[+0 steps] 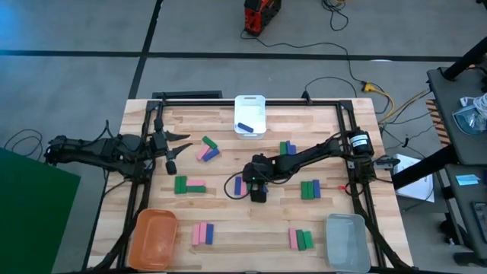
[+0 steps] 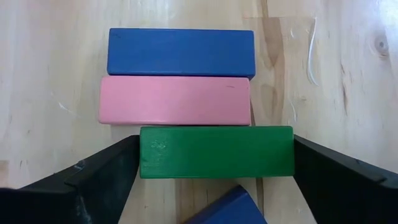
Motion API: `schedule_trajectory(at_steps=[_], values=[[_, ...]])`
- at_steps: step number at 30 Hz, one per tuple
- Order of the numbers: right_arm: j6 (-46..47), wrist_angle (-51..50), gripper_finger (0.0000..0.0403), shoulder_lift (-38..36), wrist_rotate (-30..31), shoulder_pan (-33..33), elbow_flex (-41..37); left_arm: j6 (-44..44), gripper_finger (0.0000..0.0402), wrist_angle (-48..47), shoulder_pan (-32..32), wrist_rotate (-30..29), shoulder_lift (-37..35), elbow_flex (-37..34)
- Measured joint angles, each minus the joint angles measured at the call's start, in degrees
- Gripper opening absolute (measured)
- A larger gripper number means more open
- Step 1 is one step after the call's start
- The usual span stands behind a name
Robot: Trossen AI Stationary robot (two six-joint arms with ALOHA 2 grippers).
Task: Sort blocks
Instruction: Put the green block into the gray bin
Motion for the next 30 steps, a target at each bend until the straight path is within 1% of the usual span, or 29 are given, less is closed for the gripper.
schedule_trajectory(at_steps=[3,10,14,18,23,26,30], values=[[-0.5,-0.1,0.0344,0.0,-0.1,0.0,0.0,0.0,0.0098,0.0,0.0,0.0,0.1,0.0],[-0.7,-0.5,0.0344,-0.1,-0.1,-0.1,0.3,0.0,0.0098,0.0,0.0,0.0,0.1,0.0],[-1.7,-4.2,0.0344,-1.2,0.3,-0.1,1.9,0.0,0.0098,0.0,0.0,0.0,0.1,0.0],[-2.6,-7.9,0.0345,-4.3,0.5,-0.2,4.3,0.0,0.0098,0.0,0.0,0.0,0.1,0.0],[-3.3,-16.1,0.0345,-9.0,0.3,0.6,5.6,0.0,0.0098,0.0,0.0,0.0,0.1,0.0],[-3.3,-21.6,0.0345,-13.2,-0.2,2.2,5.5,0.0,0.0098,0.0,0.0,0.0,0.1,0.0],[-2.1,-29.3,0.0345,-18.1,-0.2,6.2,5.1,0.0,0.0098,0.0,0.0,0.0,0.3,0.0]])
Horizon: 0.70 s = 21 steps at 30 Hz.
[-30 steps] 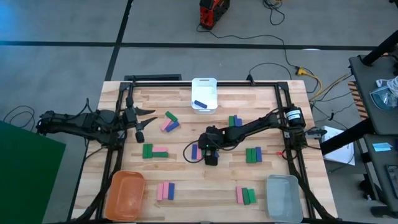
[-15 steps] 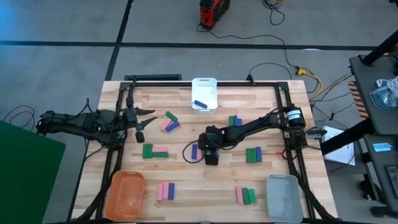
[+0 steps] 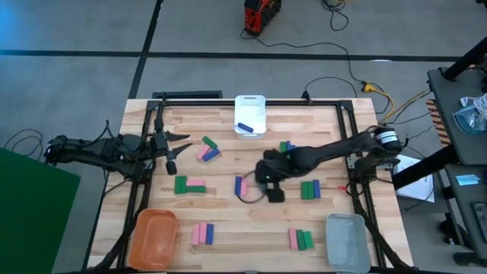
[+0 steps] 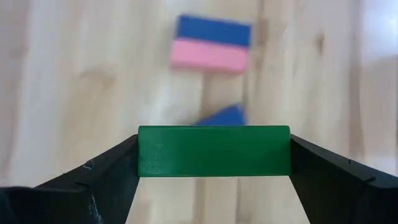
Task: Sort blocks
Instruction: Put the green block into the gray bin
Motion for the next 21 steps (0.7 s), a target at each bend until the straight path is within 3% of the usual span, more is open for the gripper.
schedule_trajectory(at_steps=[8,21], values=[[13.1,-12.8,0.0345,-8.4,2.0,13.5,-1.7,-0.4,0.0098,0.1,0.0,0.0,0.9,0.0],[36.2,-14.0,0.0345,-18.7,12.7,37.5,-11.8,-5.9,0.0098,11.2,0.0,0.0,2.7,0.0]])
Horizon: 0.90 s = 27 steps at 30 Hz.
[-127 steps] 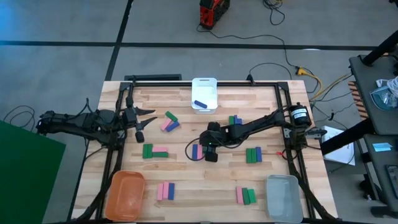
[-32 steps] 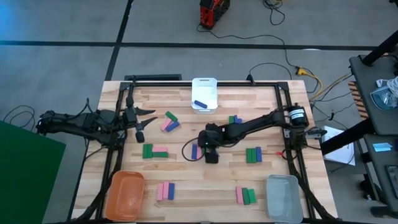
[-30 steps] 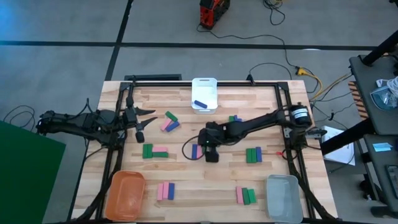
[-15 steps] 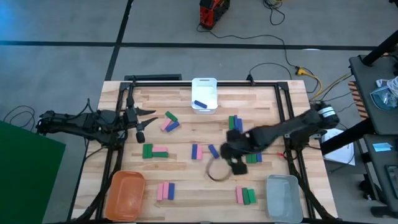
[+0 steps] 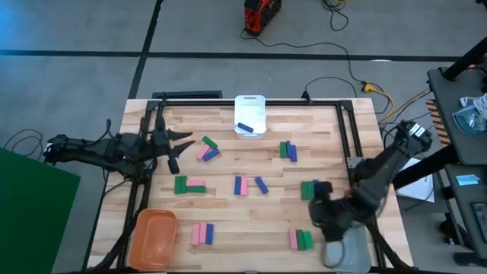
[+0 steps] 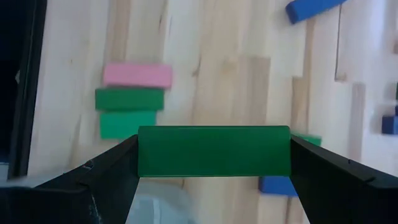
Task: Sort blocks
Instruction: Put the green block into the gray bin
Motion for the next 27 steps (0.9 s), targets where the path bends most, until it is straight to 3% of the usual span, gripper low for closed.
schedule_trajectory(at_steps=[7,18,27], values=[[12.1,0.2,0.0345,-3.1,3.0,9.8,-6.0,-4.5,0.0098,4.8,0.0,0.0,0.9,0.0],[27.0,5.0,0.0345,-2.6,4.8,22.1,-8.8,-8.2,0.0098,5.5,0.0,0.0,3.3,0.1],[35.7,5.9,0.0363,-2.6,8.3,25.3,-9.7,-8.5,0.0098,5.6,0.0,0.0,5.0,0.1]])
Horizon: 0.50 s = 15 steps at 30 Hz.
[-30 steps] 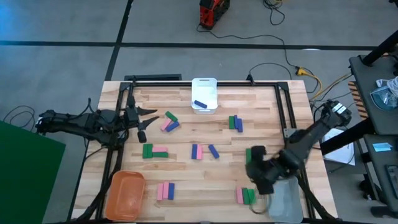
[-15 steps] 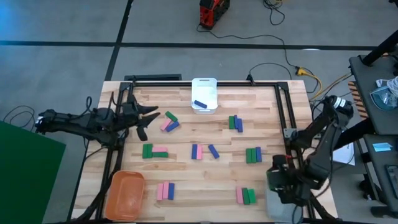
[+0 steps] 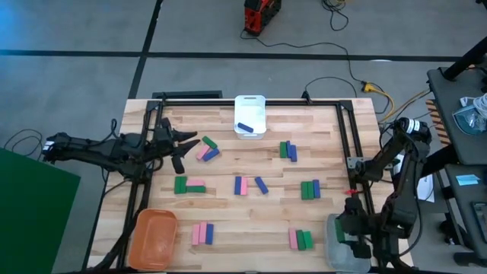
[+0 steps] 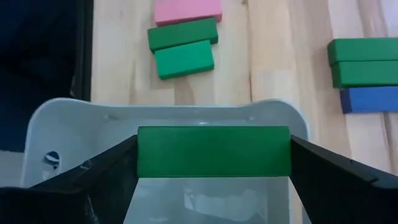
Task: Sort blocks
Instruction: Put the green block into the gray bin
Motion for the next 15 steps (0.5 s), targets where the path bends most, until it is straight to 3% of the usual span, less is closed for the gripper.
schedule_trajectory(at_steps=[12,15], values=[[5.0,3.4,0.0367,0.0,-0.2,0.0,0.2,0.0,0.0098,0.0,0.0,0.0,0.2,0.0],[4.5,3.4,0.0367,0.0,-3.1,0.1,0.2,-0.4,0.0098,0.0,0.0,0.0,0.4,0.0]])
